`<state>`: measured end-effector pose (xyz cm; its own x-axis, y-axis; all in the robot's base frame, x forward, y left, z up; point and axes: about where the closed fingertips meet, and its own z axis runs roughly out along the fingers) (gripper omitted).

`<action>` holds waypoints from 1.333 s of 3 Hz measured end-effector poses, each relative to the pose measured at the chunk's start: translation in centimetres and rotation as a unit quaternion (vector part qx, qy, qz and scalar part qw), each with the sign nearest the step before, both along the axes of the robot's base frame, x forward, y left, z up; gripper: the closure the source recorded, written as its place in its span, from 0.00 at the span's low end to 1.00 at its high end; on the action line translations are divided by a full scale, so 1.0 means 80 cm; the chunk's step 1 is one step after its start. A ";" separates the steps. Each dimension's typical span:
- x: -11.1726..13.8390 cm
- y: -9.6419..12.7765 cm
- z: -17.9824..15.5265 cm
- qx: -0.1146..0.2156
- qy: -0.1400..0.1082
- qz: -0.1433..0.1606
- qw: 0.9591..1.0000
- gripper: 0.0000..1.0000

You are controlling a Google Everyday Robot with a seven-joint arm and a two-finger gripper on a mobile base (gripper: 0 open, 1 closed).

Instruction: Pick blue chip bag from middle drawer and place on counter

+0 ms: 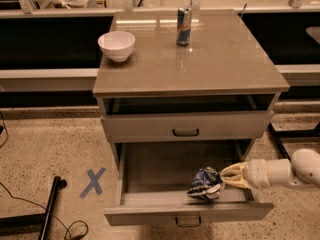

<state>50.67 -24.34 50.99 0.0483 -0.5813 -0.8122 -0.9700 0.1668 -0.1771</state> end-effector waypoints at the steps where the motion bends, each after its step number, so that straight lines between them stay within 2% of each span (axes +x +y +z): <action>1: -0.023 -0.007 0.097 0.016 -0.113 0.038 0.993 1.00; 2: -0.020 -0.021 0.192 0.011 -0.199 0.059 0.978 1.00; 3: -0.006 -0.016 0.280 0.012 -0.257 0.086 0.962 1.00; 4: 0.039 0.003 0.391 0.000 -0.283 0.113 0.952 1.00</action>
Offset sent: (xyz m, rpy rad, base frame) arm -0.0159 -0.0341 0.2488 0.0068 -0.6130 0.1592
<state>53.79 -24.11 82.29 0.6023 -0.5039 -0.6191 -0.7299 -0.0337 -0.6827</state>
